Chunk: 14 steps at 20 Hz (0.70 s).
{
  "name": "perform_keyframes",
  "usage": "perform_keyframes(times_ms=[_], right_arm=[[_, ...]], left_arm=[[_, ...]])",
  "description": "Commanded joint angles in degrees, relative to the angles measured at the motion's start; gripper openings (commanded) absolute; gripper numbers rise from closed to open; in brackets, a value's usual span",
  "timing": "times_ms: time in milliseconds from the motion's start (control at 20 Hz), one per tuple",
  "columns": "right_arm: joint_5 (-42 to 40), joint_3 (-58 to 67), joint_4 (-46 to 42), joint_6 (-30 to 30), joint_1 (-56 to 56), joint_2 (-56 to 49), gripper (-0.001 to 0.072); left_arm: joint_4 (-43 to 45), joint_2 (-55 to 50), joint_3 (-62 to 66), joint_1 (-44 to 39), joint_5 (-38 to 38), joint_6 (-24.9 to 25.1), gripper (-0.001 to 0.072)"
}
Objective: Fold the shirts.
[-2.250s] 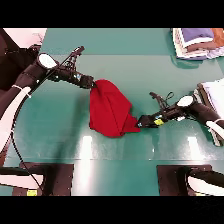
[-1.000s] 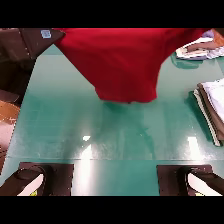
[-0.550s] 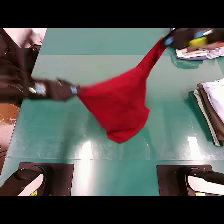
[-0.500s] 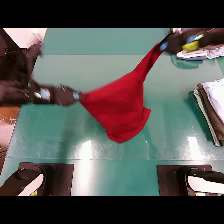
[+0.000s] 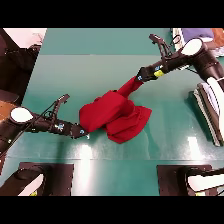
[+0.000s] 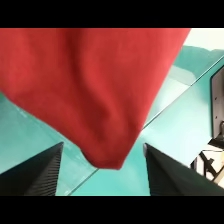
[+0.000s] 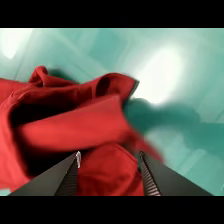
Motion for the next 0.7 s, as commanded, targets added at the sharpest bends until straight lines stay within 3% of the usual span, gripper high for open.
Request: perform_keyframes(times_ms=[0,150,300,650], right_arm=[[11.1,5.6,0.0,0.0,-2.9,-0.5,0.0443],[20.1,10.4,0.0,2.4,-6.8,-0.5,0.0443],[23.6,11.5,0.5,3.0,-9.4,-0.3,0.0443],[25.3,11.3,0.2,3.0,-9.6,1.6,0.0440]], left_arm=[[3.6,0.0,6.9,0.0,-1.8,0.0,0.0590],[11.4,0.0,19.2,0.0,0.1,-0.5,0.0590],[17.6,-2.4,25.6,0.0,8.5,-3.2,0.0591],[11.0,-33.6,38.3,0.0,3.0,4.9,0.0592]])
